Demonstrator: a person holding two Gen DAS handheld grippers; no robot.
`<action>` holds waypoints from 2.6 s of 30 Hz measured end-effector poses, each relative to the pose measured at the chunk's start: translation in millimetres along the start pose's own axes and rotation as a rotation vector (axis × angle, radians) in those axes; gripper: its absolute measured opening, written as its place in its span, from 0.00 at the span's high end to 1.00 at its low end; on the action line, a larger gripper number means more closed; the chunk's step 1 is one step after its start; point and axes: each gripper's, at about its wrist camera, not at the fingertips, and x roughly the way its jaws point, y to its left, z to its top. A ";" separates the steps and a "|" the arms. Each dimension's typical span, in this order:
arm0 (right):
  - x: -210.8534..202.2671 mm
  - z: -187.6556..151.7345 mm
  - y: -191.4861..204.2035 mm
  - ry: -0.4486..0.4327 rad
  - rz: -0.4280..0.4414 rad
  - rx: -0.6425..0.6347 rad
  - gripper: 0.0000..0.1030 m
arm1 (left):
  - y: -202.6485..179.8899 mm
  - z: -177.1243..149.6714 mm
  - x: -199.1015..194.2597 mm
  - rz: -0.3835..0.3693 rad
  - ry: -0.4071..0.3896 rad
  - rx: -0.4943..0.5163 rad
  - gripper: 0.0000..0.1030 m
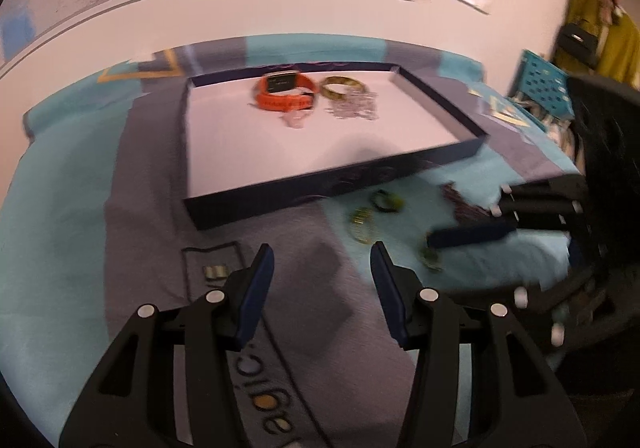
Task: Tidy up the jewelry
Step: 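Pass the black ring from the right tool into the left tool, then grasp the dark beaded bracelet with the right tool while the left tool holds the ring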
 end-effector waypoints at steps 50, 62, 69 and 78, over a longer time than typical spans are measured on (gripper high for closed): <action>-16.1 -31.5 -52.4 0.000 -0.246 0.132 0.90 | -32.3 -13.2 12.7 -0.015 0.055 0.077 0.78; -35.8 -23.6 -56.8 -0.078 -0.151 0.188 0.94 | -25.2 -3.6 2.8 -0.006 0.017 0.044 0.78; -46.4 -12.6 -55.2 -0.117 -0.143 0.176 0.94 | -21.4 8.3 -4.8 0.006 -0.019 0.028 0.78; -51.7 0.4 -53.3 -0.144 -0.146 0.142 0.94 | -19.6 22.5 -7.7 0.015 -0.048 0.028 0.78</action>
